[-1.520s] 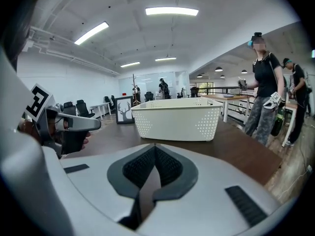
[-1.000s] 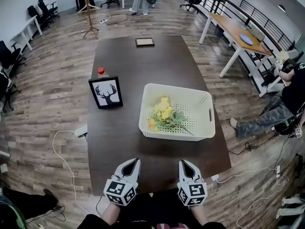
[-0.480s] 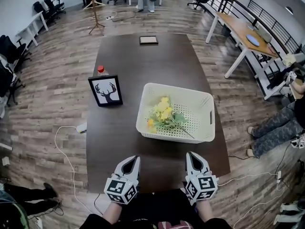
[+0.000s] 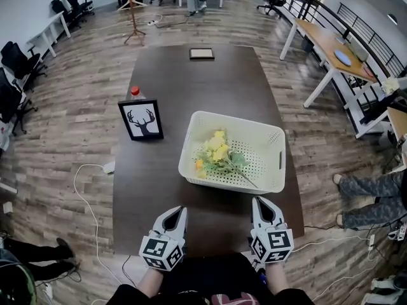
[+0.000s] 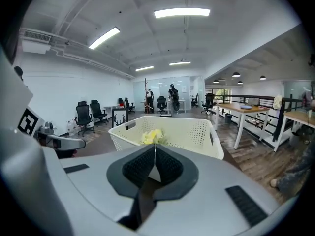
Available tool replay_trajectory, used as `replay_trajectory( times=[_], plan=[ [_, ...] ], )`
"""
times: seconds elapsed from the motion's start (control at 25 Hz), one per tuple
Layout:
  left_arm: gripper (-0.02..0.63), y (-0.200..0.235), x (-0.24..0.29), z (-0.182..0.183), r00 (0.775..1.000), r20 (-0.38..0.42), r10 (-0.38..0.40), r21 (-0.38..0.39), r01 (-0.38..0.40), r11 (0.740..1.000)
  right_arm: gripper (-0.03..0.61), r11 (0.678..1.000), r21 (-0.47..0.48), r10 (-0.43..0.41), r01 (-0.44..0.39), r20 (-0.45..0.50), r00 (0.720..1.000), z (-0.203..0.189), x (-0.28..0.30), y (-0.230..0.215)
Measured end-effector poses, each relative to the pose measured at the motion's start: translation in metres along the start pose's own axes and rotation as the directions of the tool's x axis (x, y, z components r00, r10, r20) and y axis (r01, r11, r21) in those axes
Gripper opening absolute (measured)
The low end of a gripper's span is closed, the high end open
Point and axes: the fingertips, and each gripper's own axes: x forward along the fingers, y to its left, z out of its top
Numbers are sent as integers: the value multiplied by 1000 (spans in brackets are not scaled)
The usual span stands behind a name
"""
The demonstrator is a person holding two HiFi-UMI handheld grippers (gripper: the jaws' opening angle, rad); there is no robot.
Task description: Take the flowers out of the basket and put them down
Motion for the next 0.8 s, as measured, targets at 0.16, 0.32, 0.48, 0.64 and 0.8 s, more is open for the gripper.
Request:
replay_trajectory(
  times=[0.16, 0.32, 0.48, 0.64, 0.8],
  plan=[
    [8, -3, 2, 0, 1000, 6, 12, -4, -12, 1000, 65, 1000, -18, 26, -26, 18, 999, 16, 3, -7],
    [8, -2, 3, 1, 999, 15, 29, -8, -28, 1000, 114, 996, -64, 70, -69, 16, 997, 30, 11, -9],
    [8, 0, 2, 1, 999, 20, 49, -12, -49, 999, 173, 986, -108, 127, -129, -25, 992, 36, 24, -8],
    [8, 3, 1, 1, 997, 21, 74, -17, -74, 997, 197, 977, -154, 144, -151, -52, 988, 40, 37, -13],
    [8, 7, 0, 2, 995, 24, 97, -21, -96, 995, 242, 943, -194, 246, -270, -137, 960, 38, 52, -6]
  ],
)
